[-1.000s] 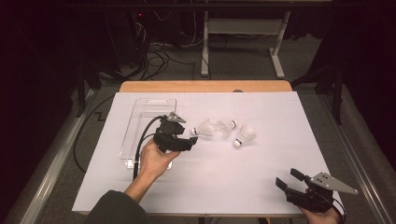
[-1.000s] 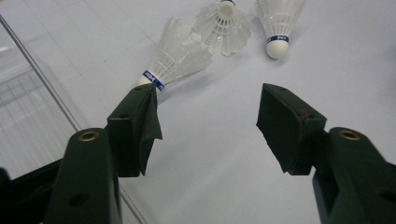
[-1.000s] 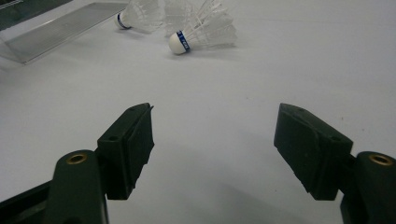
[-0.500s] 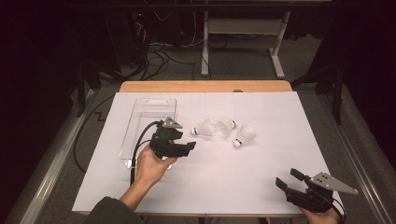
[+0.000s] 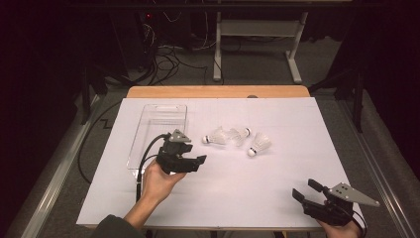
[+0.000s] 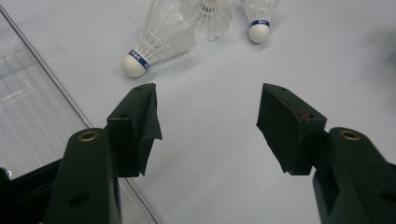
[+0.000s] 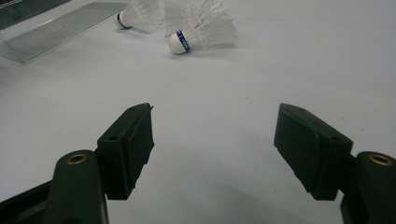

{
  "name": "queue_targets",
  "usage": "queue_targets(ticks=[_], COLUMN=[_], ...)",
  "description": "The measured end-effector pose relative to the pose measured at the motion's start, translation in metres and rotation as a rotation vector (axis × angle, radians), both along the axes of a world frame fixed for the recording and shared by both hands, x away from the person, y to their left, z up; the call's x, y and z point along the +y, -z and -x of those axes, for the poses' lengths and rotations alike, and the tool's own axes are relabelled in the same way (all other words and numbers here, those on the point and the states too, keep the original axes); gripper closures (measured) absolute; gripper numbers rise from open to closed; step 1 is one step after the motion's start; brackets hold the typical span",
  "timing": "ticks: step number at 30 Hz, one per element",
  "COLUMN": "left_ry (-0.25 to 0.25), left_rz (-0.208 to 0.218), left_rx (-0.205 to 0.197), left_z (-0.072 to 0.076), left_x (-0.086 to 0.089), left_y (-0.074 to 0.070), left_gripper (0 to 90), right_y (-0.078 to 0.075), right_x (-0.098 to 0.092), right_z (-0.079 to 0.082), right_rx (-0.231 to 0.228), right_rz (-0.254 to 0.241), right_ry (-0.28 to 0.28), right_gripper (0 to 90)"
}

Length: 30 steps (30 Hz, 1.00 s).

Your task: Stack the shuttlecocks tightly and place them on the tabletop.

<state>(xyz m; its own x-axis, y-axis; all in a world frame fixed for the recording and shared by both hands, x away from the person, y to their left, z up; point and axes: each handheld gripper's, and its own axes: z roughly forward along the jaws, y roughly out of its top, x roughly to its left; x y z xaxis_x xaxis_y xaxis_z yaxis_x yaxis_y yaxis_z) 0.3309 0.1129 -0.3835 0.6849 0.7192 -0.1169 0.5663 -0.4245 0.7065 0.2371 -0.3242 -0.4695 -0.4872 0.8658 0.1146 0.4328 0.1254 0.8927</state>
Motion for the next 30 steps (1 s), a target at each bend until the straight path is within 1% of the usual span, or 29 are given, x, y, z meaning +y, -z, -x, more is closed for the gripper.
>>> queue_targets(ticks=[11, 15, 17, 22, 26, 30], left_ry=[0.011, 0.019, 0.022, 0.024, 0.027, 0.031], left_rz=[0.008, 0.000, 0.003, 0.003, 0.002, 0.000], left_rx=[0.003, 0.005, 0.006, 0.000, 0.004, -0.005], left_z=[0.009, 0.013, 0.015, 0.019, 0.023, 0.028], left_x=[0.000, 0.000, 0.000, 0.001, 0.002, 0.002], left_y=[0.007, 0.011, 0.013, 0.017, 0.021, 0.023], left_gripper=[38.9, 38.8, 38.8, 38.2, 37.8, 37.4], right_y=[0.000, 0.000, 0.000, 0.000, 0.000, 0.000], right_x=[0.000, 0.000, 0.000, 0.000, 0.000, 0.000], right_z=[0.000, 0.000, 0.000, 0.000, 0.000, 0.000], right_rx=[0.000, -0.001, -0.003, -0.001, 0.000, 0.000], right_rz=[0.000, 0.001, 0.002, 0.001, 0.001, 0.001], right_ry=[0.000, -0.001, -0.002, -0.002, -0.001, -0.001], right_gripper=[28.9, 28.9, 28.9, 28.9, 28.9, 28.9])
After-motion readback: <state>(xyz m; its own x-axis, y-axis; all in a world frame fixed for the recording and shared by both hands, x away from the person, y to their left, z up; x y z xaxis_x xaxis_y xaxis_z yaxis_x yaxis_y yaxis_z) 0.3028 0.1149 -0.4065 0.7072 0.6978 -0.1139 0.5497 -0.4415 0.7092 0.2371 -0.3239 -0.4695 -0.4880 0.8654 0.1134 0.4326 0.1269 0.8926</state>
